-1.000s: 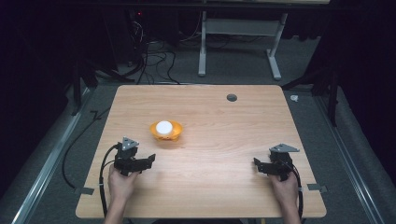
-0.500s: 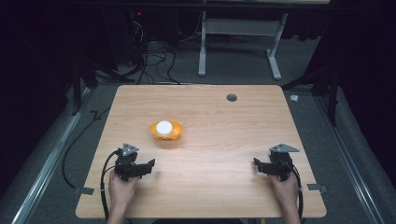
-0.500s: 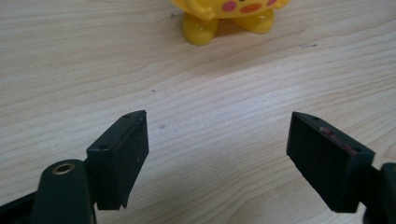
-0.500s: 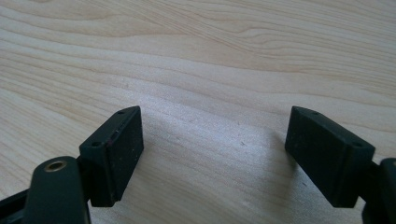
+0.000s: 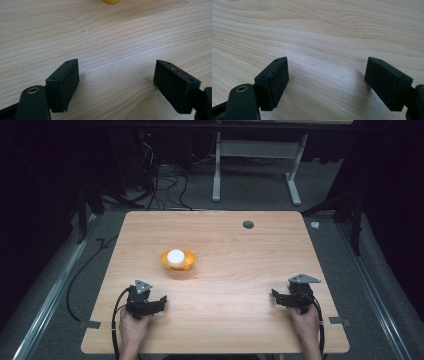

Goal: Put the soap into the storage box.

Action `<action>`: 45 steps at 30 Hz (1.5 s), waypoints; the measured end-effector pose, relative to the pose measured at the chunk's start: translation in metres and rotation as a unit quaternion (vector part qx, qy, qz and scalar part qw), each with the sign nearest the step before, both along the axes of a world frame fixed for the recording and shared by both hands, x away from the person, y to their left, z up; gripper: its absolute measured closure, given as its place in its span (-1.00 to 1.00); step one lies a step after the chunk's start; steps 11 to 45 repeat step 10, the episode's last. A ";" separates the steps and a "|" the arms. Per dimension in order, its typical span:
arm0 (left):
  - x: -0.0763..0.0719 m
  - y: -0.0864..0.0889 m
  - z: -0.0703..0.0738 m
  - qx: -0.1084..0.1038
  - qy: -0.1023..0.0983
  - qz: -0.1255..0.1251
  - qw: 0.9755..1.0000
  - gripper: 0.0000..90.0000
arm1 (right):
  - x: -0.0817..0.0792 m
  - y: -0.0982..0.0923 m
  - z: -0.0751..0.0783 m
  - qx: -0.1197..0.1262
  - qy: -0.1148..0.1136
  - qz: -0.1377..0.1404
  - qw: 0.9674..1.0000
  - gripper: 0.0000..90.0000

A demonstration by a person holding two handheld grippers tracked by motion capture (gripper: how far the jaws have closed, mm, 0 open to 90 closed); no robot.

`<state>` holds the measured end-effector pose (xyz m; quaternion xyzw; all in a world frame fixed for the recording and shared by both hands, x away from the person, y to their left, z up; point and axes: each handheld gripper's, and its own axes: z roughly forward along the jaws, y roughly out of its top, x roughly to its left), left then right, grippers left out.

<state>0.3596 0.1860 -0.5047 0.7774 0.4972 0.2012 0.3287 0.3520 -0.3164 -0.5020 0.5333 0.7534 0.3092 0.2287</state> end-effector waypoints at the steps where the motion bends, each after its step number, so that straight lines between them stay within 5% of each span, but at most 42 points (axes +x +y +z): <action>1: 0.000 0.000 -0.001 -0.002 -0.003 0.000 1.000 -0.54 | 0.000 0.000 0.000 0.000 0.000 0.000 1.000 -0.55; 45: -0.002 0.001 -0.003 -0.008 -0.013 0.002 1.000 -0.57 | 0.000 0.000 0.000 0.000 0.000 0.000 1.000 -0.55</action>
